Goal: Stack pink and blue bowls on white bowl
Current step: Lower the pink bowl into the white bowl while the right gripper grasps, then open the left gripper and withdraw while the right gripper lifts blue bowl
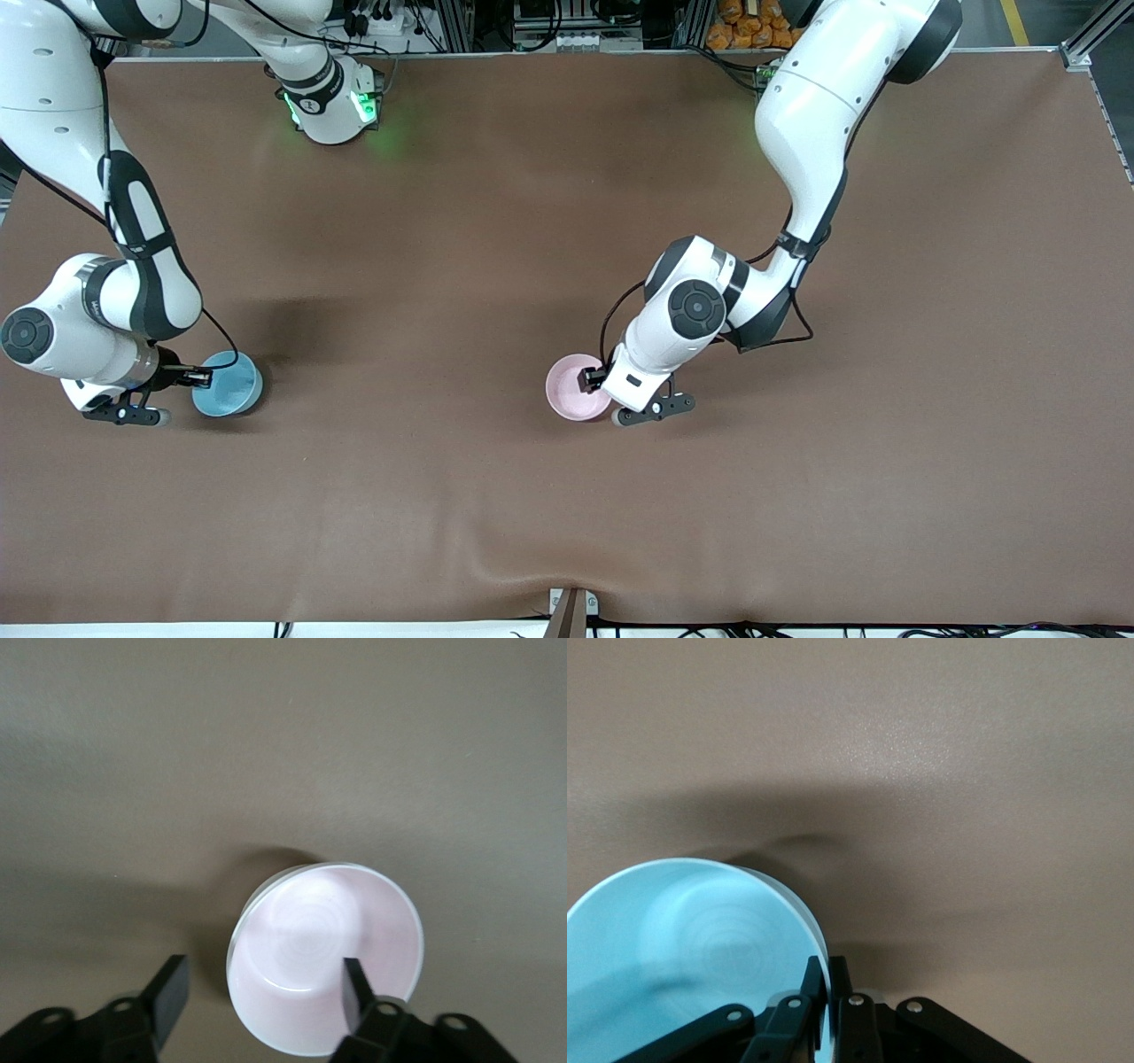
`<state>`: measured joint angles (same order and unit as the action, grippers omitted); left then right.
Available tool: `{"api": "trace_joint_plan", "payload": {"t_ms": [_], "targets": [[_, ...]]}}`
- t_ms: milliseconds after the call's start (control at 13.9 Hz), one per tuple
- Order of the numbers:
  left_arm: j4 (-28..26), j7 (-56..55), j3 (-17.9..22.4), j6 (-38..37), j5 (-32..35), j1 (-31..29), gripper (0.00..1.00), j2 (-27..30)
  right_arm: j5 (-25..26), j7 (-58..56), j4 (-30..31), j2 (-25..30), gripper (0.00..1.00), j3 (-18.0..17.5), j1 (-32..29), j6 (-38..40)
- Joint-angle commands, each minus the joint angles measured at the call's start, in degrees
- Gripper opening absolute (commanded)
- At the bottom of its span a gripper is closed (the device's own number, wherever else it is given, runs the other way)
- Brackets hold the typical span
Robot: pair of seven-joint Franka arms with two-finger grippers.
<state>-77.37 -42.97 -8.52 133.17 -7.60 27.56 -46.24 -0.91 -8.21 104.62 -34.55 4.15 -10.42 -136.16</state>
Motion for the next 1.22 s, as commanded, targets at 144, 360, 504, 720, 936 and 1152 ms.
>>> {"api": "trace_joint_plan", "payload": {"t_ms": [144, 360, 504, 720, 936, 1152], "targets": [[-0.41, 0.43, 2.28, -8.7, 5.56, -2.5, 1.0, 7.55, -0.49, -1.54, -0.47, 1.41, 0.0, -1.25, -0.83, 3.17], [-0.41, 4.98, 2.28, -11.62, 6.45, -6.28, 1.0, 10.46, -0.49, -1.81, -0.65, 5.89, 0.0, -3.44, -0.83, 5.1], [-0.41, 9.12, 2.37, -13.63, 6.54, -9.27, 1.0, 11.87, -1.71, -1.55, -0.65, 8.79, 0.0, -5.37, -0.83, 6.6], [-0.41, 17.99, 2.37, -18.37, 6.54, -14.63, 1.0, 14.85, -9.61, -1.11, -0.65, 11.78, 0.0, -8.09, -0.39, 10.9], [-0.41, 22.21, 2.02, -23.29, 6.54, -20.61, 1.0, 18.28, -13.66, 0.55, -0.65, 13.01, 0.0, -9.86, 1.45, 12.58], [-0.41, 27.23, 3.41, -33.11, 6.54, -21.76, 1.0, 24.07, -14.12, 15.27, -1.08, 13.9, 0.0, -10.39, 8.72, 12.5]]}}
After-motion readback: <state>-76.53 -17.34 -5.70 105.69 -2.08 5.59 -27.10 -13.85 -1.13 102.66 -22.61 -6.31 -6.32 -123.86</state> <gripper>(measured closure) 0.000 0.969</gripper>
